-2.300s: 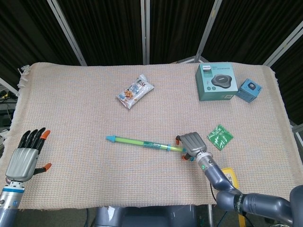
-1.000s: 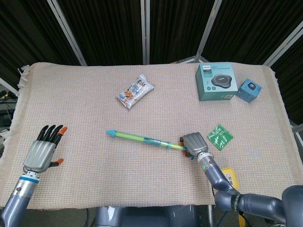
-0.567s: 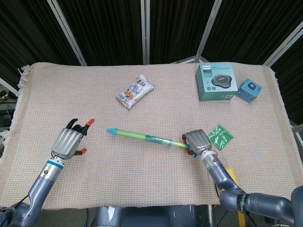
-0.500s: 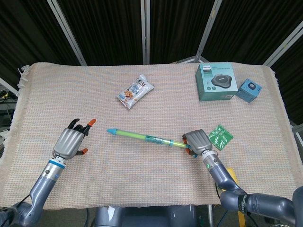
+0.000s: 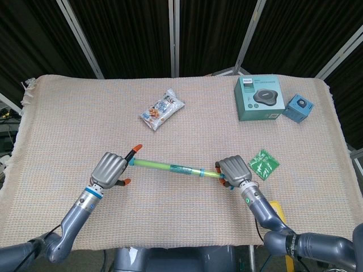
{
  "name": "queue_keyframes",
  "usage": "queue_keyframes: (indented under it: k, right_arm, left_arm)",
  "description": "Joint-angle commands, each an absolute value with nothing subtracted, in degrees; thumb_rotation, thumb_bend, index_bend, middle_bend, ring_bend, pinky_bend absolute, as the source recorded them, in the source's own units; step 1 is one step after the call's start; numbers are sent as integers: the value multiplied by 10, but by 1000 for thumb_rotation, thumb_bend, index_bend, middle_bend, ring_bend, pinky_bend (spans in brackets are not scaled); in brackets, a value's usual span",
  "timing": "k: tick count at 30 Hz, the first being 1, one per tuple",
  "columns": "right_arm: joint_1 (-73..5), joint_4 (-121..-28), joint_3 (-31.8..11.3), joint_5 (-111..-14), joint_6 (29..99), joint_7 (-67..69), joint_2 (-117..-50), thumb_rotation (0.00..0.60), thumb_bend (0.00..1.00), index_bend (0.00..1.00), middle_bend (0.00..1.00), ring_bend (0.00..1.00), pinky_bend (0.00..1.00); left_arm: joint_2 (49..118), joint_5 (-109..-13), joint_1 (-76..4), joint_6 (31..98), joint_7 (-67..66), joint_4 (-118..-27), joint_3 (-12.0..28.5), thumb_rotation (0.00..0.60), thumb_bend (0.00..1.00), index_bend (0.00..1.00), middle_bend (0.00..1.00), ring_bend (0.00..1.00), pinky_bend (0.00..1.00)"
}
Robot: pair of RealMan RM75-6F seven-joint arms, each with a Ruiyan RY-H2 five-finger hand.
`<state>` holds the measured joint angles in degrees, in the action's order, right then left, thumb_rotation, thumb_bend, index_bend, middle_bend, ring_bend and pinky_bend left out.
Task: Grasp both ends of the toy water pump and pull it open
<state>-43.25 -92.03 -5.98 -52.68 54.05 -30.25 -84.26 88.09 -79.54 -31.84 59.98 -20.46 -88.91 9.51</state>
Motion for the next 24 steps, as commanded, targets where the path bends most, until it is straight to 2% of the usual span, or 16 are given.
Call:
queue_keyframes:
  k: [1,12,19,24]
  right_arm:
    - [-434,-921,-59,-525,541,-304,-844,600,430,659,1000,1000,1000]
    - [-436,-922,-57,-524,542,-303,-846,600,430,659,1000,1000,1000]
    - [-436,-921,-56,-525,542,-300,-845,600,430,660,1000,1000,1000]
    - [-436,-919,-54,-527,542,-299,-844,600,430,660,1000,1000,1000]
  left_arm:
    - [902,-758,-344,569,-236,-896,105,600,0,116,932,879,1000]
    - [965,-677,-390,539,-274,-857,120,600,12,236,933,880,1000]
    - [985,-662,-405,546,-284,-840,121,600,96,378,933,880,1000]
    - [991,-664,-408,557,-282,-833,118,600,216,496,933,880,1000]
